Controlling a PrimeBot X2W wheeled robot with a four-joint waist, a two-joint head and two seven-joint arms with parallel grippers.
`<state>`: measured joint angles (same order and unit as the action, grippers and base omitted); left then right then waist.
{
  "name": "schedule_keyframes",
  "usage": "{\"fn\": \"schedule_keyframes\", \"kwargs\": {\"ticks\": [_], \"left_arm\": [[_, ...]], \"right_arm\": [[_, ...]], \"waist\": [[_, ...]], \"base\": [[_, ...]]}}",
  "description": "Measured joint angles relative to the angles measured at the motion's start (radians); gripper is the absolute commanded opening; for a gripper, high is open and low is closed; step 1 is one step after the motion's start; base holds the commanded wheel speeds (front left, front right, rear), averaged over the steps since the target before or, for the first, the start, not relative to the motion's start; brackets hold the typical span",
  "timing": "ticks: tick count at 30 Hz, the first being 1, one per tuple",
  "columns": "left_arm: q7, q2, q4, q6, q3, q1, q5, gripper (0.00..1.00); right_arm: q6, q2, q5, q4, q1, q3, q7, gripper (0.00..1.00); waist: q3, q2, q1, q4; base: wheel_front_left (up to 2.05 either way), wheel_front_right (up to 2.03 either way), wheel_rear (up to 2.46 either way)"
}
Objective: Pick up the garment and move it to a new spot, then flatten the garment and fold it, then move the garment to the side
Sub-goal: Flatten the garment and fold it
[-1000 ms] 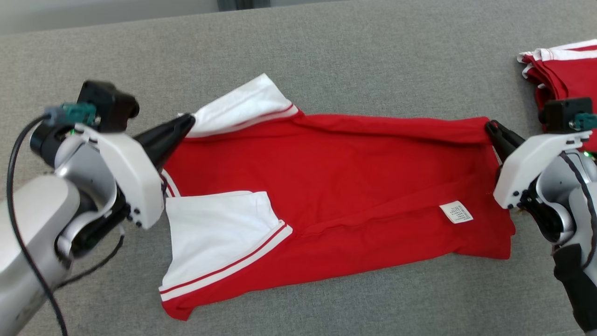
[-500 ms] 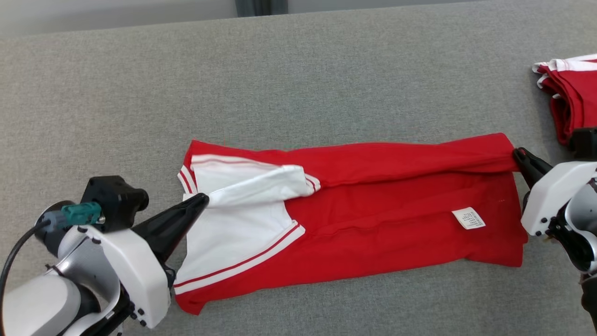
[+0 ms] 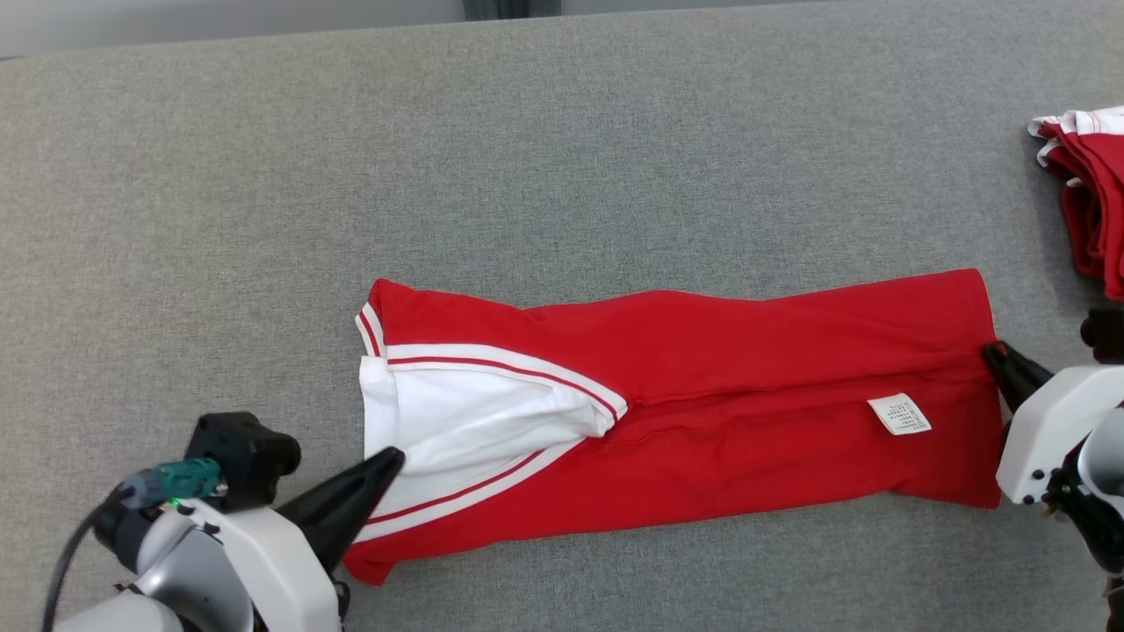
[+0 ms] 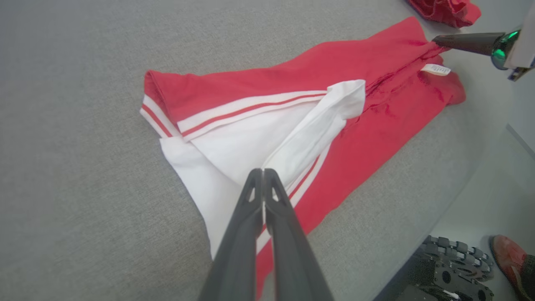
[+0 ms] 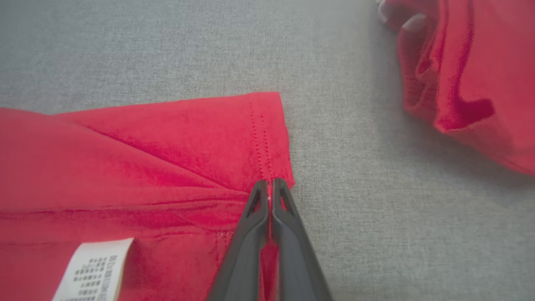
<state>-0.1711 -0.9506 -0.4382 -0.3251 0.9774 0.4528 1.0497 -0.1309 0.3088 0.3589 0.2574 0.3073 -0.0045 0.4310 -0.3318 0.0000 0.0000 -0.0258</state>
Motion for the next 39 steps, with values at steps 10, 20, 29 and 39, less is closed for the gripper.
{"fn": "schedule_keyframes", "kwargs": {"ticks": [10,20,29,39], "left_arm": [[0.110,0.184,0.208,0.022,0.024,-0.024,-0.007,1.00],[0.388,0.295,0.319,-0.089,-0.131,-0.103,0.012,1.00],[0.431,0.450,0.404,-0.135,-0.272,-0.241,-0.111,1.00],[0.431,0.632,0.446,-0.032,-0.432,-0.446,-0.372,1.00]], "right_arm": [[0.000,-0.073,-0.045,0.038,-0.015,-0.026,-0.022,1.00],[0.000,-0.134,-0.093,-0.033,-0.058,-0.046,-0.211,1.00],[0.000,-0.171,-0.097,0.002,-0.150,0.054,-0.403,1.00],[0.000,-0.213,-0.147,0.090,-0.211,0.093,-0.574,1.00]], "waist": [[0.035,0.0000,0.0000,-0.001],[0.155,0.0000,0.0000,0.001],[0.278,0.0000,0.0000,0.005],[0.359,0.0000,0.0000,0.006]], "base": [[0.00,0.00,0.00],[0.00,0.00,0.00],[0.00,0.00,0.00],[0.00,0.00,0.00]]}}
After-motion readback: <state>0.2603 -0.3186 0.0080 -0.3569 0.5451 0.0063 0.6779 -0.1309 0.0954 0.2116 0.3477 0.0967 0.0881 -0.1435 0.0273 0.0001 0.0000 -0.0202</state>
